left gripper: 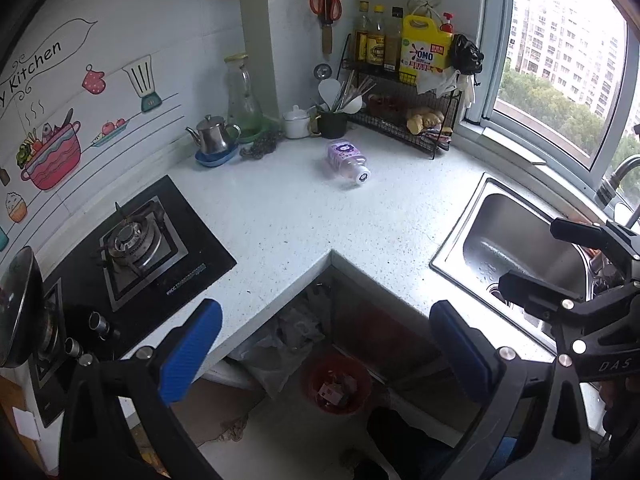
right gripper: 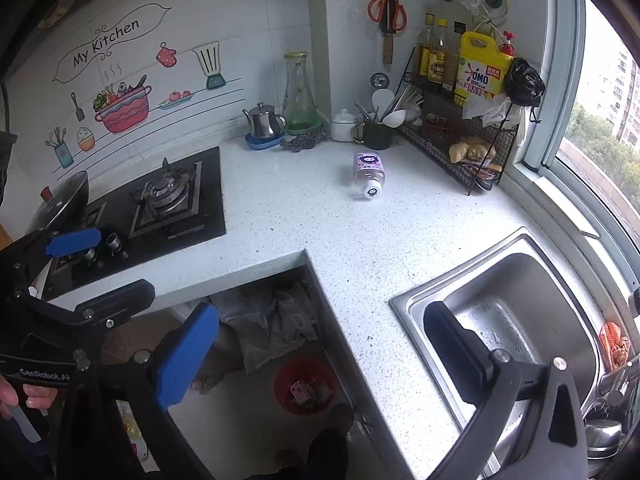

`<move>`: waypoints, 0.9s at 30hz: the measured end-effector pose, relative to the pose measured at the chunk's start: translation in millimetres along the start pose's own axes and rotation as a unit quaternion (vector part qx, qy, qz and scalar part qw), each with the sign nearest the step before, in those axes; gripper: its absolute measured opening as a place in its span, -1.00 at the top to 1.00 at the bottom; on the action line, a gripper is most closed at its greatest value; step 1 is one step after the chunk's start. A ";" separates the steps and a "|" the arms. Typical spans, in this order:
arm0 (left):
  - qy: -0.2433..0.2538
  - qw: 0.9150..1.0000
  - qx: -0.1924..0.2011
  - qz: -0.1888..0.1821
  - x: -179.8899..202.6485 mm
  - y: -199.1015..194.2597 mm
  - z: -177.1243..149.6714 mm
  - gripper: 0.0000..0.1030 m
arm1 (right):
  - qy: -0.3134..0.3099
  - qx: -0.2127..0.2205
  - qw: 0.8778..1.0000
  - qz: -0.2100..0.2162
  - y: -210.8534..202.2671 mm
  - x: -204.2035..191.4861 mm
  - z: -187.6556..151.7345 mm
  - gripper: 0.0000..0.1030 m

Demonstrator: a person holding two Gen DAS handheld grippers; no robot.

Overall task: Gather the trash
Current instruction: 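Raise both tools back up to the counter, then reach the right tool to the purple-labelled juice bottle and grasp it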

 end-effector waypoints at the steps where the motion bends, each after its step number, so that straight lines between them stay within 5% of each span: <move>1: 0.000 1.000 -0.001 0.001 0.3 3.7 2.2 -1.00 | 0.001 -0.001 1.000 0.000 3.4 2.0 1.6 -0.99; 27: -0.027 0.994 -0.070 0.078 -29.5 151.9 117.8 -1.00 | -0.023 -0.060 0.997 0.052 149.8 60.7 107.1 -0.99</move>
Point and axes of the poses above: each gripper's, at about its wrist camera, not at the fingertips, and y roughly the way its jaws point, x to its right, z to its top, the point moved 6 cm from there along y, roughly the way its jaws point, and after that the axes turned 3 degrees about -z, right-handed, at the moved point
